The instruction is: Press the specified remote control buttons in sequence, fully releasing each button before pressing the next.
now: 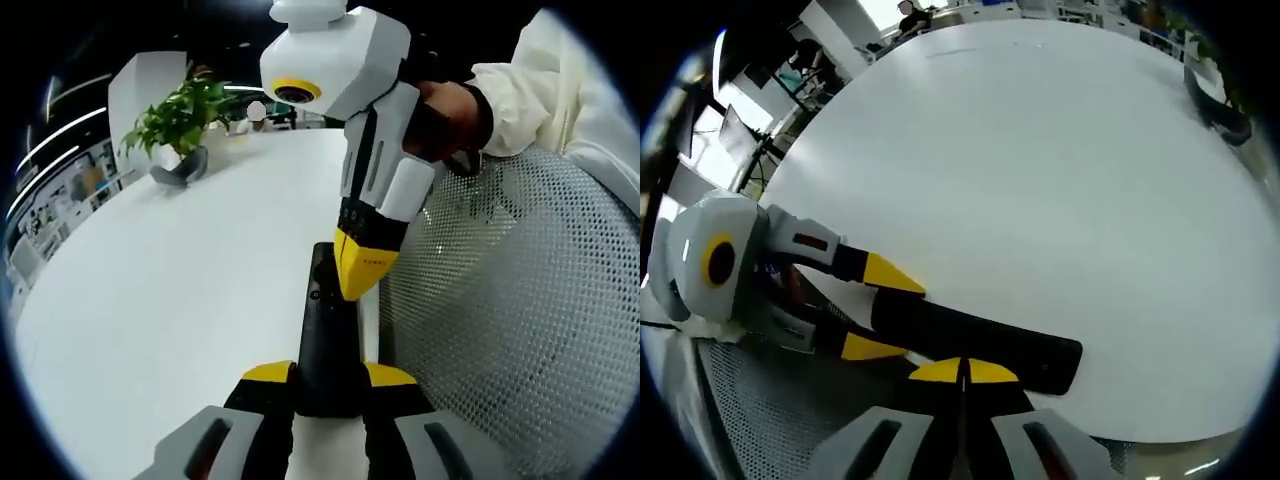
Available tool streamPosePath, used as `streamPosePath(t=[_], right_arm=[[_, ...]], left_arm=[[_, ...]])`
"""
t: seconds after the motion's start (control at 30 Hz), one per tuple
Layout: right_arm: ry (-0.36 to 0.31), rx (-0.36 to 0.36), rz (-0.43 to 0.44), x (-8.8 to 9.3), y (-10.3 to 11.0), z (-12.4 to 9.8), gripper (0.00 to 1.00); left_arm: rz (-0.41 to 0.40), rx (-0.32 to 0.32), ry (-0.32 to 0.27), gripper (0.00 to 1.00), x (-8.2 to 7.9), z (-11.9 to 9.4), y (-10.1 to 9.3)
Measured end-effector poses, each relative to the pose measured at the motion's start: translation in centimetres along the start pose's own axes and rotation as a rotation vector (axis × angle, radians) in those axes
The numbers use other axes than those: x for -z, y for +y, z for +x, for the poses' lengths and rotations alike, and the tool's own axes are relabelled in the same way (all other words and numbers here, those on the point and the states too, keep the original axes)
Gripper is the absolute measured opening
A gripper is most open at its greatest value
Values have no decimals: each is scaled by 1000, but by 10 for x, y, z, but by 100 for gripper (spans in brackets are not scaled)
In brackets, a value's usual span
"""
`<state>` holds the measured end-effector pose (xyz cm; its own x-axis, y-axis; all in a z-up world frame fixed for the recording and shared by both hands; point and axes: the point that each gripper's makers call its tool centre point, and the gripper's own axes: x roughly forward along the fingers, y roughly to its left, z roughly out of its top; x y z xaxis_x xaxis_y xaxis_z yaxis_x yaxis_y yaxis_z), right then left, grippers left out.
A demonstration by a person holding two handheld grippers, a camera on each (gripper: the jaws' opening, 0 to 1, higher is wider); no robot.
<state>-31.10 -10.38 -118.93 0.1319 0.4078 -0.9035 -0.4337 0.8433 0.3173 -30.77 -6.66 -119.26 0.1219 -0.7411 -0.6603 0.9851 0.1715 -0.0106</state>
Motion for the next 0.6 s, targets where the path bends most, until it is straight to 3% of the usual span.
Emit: streamPosePath(t=[0.17,0.6], right_arm=[[2,22,-48,0,1,1,0],[15,17,-15,1,1,1,0]], left_arm=[[0,-1,-1,25,0,0,0],[3,0,-2,25,0,0,0]])
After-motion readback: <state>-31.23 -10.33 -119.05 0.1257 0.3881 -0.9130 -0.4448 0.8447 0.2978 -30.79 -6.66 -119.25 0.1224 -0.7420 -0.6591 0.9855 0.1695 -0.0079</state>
